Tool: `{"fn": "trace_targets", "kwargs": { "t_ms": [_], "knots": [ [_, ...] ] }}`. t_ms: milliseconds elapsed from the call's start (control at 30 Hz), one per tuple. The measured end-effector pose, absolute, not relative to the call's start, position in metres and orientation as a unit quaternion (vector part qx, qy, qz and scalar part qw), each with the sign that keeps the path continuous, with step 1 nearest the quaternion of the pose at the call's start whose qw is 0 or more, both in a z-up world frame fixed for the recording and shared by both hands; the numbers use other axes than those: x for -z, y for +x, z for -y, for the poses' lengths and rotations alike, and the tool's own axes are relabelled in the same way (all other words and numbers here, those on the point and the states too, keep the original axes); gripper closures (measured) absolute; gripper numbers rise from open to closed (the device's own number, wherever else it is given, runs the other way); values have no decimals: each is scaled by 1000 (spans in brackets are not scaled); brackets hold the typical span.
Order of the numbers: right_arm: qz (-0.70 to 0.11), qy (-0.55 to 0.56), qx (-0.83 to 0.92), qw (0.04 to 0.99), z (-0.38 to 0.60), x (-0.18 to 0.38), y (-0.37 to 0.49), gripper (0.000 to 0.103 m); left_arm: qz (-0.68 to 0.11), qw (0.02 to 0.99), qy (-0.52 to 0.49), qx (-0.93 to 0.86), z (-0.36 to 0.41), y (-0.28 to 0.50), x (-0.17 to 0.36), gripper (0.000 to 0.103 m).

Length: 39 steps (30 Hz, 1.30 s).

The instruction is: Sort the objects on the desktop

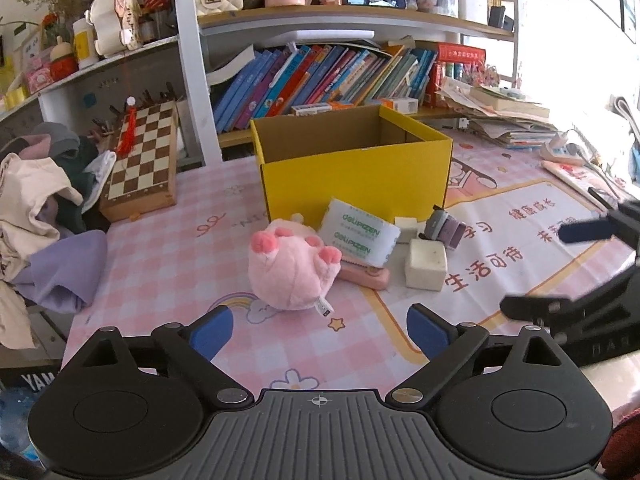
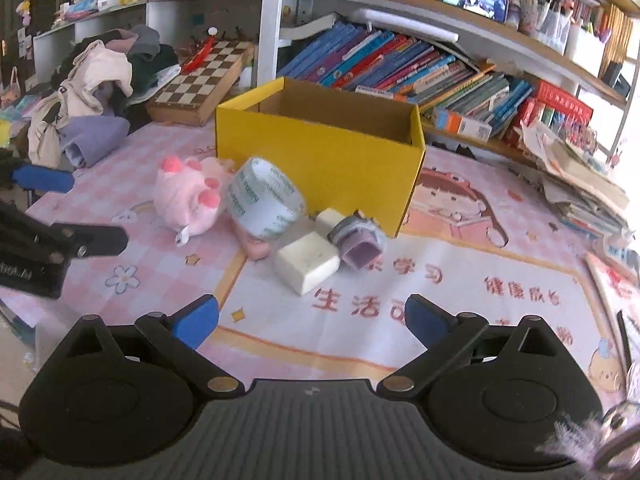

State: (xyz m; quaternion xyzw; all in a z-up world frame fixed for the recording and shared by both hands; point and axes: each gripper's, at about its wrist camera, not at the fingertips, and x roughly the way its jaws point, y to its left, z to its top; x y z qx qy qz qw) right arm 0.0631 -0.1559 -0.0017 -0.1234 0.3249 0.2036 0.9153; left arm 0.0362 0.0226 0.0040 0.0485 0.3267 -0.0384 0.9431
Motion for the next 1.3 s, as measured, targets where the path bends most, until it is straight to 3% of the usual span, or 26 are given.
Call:
{"fn": "trace_targets", "kwargs": {
  "t_ms": [500,733,1300],
  "knots": [
    [-346,-134,-210,904,155,9,77,6,-337,940,46,40,-17,52,2,7],
    [-361,-133,-208,899,157,13,88,32,-347,936,46,38,-15,58,7,8],
    [-381,-142,-242,881,147,19,127,37,-368,928,54,7,-17,93,18,9]
  ]
}}
